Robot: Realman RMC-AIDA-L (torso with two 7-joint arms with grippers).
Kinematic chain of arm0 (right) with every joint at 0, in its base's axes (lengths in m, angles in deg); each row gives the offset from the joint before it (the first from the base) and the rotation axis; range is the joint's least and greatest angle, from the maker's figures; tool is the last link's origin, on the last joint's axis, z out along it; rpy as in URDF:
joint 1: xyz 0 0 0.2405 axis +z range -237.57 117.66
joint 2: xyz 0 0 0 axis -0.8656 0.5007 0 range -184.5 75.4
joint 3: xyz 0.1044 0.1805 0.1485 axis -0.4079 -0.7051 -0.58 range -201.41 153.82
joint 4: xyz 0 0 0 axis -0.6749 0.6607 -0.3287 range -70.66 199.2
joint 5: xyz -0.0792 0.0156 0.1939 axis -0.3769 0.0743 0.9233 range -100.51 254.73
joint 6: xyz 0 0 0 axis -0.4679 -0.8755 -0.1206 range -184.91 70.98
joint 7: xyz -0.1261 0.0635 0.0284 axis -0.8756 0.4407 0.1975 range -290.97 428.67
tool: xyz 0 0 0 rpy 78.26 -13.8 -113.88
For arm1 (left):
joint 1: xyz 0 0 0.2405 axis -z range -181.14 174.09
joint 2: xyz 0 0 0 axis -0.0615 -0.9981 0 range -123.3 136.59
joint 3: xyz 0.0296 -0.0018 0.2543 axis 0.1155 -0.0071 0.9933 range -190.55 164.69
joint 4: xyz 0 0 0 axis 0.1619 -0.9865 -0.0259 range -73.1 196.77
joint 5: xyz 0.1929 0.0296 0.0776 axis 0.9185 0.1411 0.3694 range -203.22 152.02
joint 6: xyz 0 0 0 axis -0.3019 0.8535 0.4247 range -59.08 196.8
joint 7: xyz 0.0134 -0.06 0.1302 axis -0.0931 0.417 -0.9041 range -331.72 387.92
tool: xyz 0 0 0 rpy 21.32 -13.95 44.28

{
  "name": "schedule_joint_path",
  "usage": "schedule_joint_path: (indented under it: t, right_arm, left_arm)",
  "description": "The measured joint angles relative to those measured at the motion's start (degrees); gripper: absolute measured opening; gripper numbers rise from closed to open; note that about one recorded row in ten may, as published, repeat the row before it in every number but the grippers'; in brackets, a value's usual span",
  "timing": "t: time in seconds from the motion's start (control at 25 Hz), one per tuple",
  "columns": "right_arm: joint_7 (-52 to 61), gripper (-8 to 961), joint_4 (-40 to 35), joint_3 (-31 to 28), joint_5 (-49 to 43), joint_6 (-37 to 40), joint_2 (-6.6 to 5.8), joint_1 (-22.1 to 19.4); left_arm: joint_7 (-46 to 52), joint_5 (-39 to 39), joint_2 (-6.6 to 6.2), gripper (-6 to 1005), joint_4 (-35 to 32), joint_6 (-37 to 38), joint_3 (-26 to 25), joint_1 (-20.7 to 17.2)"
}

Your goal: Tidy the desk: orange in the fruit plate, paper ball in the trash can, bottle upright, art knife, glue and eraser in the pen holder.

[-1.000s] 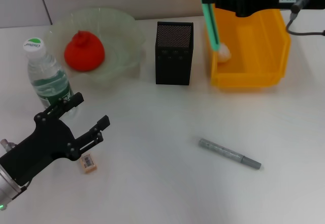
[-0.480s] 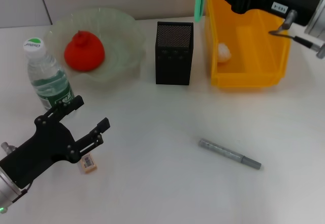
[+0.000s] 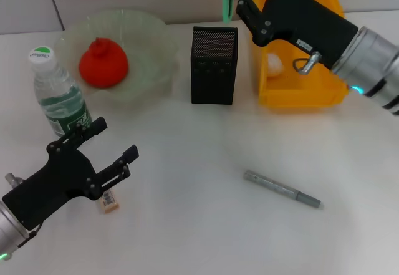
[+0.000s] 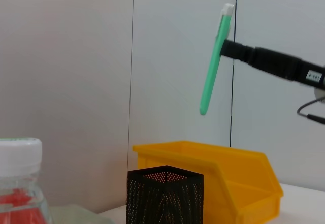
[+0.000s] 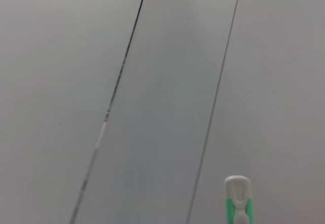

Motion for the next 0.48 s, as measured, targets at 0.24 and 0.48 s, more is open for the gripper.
schedule_joint_path:
  t: [0.24, 0.48]
  right_arm:
    - [-9.4, 166, 9.7, 3.5, 9.0, -0.6, 0.07, 4.5]
    - [-11.7, 167, 13.8, 3.4, 9.3, -2.3, 0.09, 7.2]
  left_arm:
    - [0.4, 0.0, 0.00, 802, 0.0, 0.0, 0.0, 0.2]
    - [0.4, 0.0, 0.00, 802, 0.0, 0.0, 0.1, 0.4]
